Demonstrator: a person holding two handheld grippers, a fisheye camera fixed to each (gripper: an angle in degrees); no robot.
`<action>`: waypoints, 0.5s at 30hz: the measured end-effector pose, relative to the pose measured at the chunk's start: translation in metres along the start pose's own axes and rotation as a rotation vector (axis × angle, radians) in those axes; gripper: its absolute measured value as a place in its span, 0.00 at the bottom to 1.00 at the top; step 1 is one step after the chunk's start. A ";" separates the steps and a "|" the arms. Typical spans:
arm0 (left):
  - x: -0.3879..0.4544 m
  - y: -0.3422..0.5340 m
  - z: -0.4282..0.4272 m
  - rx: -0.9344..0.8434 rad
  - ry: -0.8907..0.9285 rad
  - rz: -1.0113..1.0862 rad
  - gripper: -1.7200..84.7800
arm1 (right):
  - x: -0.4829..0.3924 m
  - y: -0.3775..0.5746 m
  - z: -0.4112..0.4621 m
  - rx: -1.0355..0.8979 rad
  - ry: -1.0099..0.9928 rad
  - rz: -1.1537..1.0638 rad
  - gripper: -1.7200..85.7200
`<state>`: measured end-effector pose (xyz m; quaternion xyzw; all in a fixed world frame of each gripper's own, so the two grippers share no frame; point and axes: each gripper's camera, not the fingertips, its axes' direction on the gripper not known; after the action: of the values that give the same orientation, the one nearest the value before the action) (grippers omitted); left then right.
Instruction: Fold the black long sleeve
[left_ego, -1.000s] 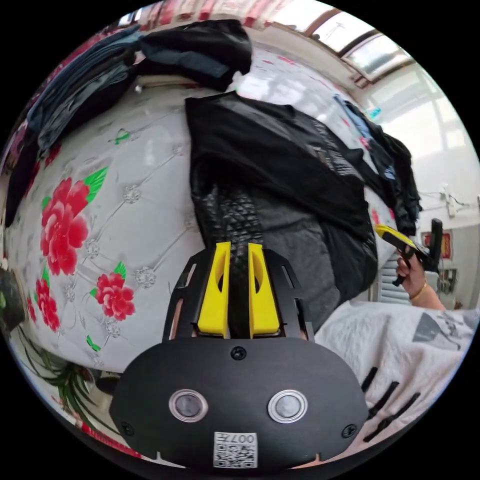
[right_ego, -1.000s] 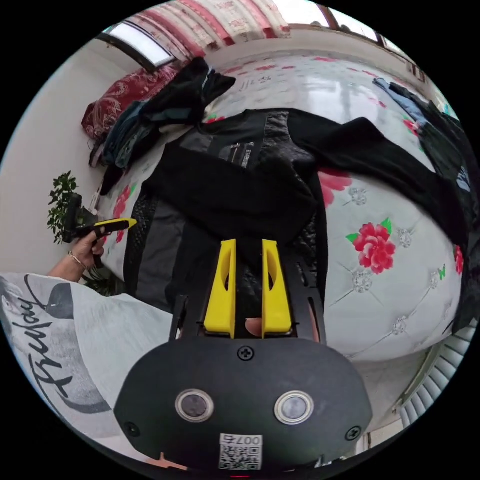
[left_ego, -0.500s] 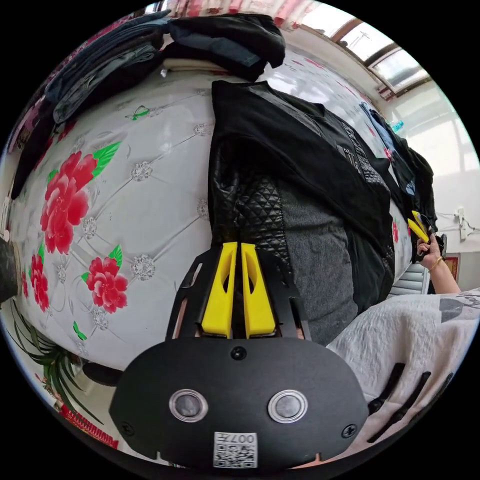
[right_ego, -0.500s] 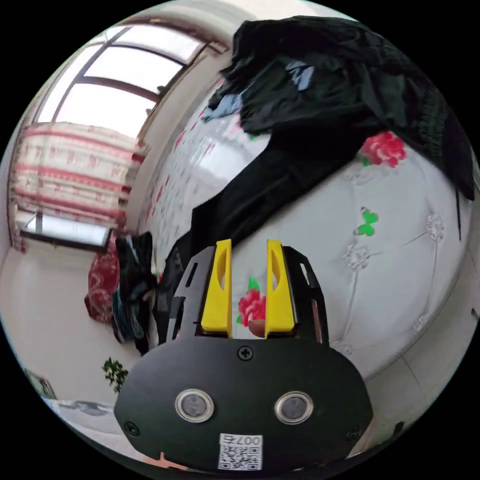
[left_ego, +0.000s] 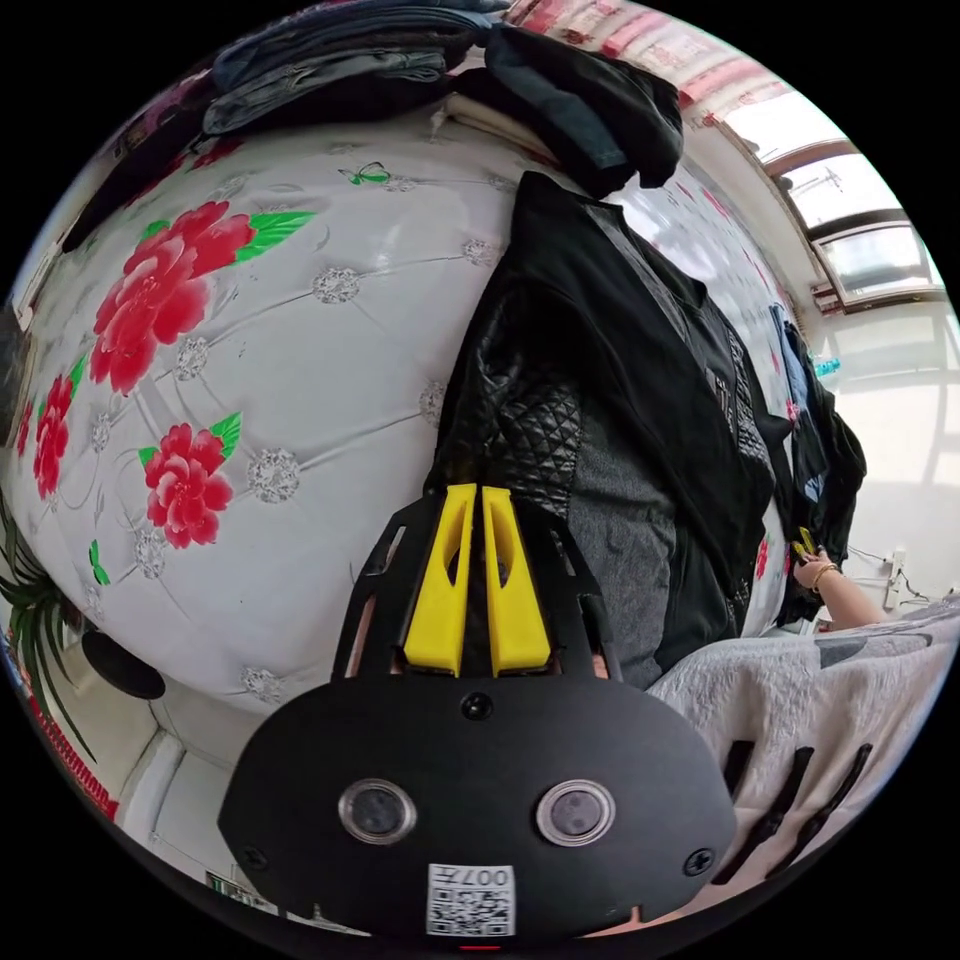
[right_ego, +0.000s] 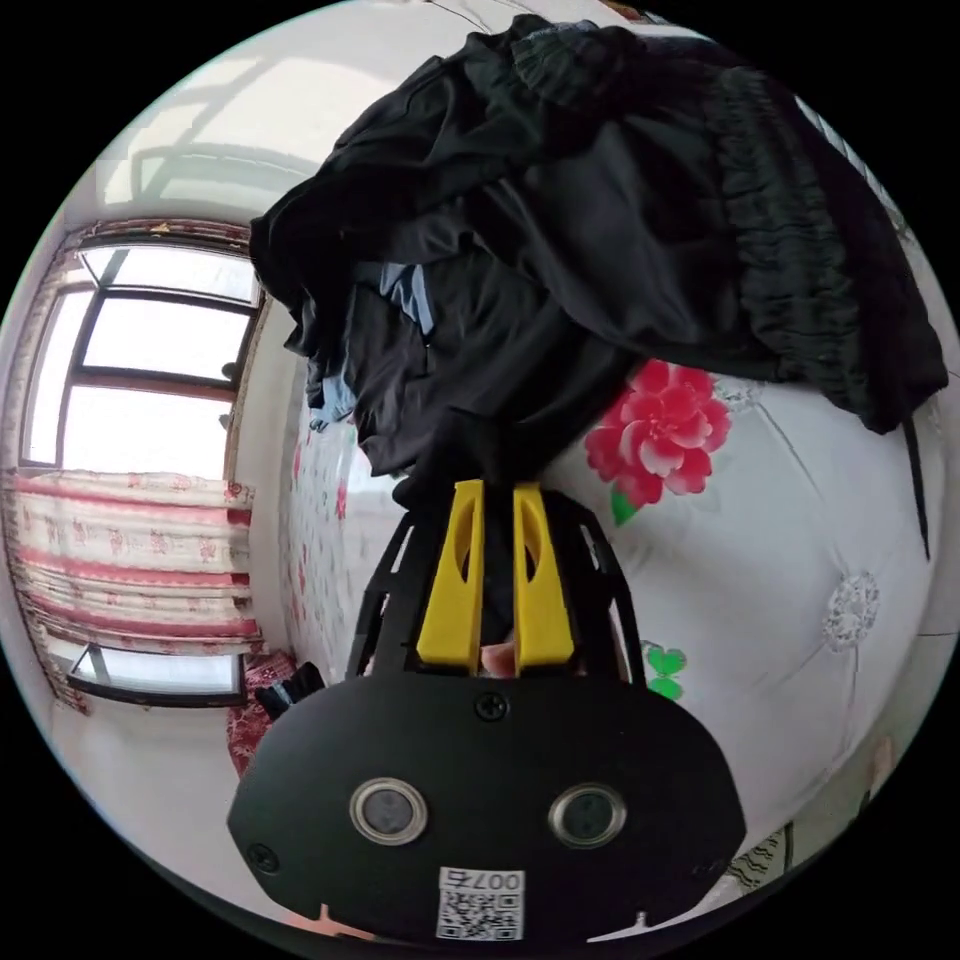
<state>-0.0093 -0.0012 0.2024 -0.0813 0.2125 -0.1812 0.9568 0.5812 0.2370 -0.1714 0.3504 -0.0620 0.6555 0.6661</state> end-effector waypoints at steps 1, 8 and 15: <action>-0.001 0.000 0.000 0.004 0.002 -0.009 0.01 | -0.007 0.003 -0.002 0.015 -0.048 -0.005 0.06; -0.006 0.001 -0.002 0.030 0.017 -0.046 0.02 | -0.166 0.070 -0.025 -0.168 -0.565 -0.536 0.03; -0.018 0.028 -0.027 0.116 0.100 -0.043 0.06 | -0.299 0.299 -0.096 -0.450 -0.866 -1.299 0.03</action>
<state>-0.0274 0.0292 0.1783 -0.0214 0.2473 -0.2176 0.9439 0.2311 0.0103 -0.2897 0.3966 -0.2289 -0.0837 0.8850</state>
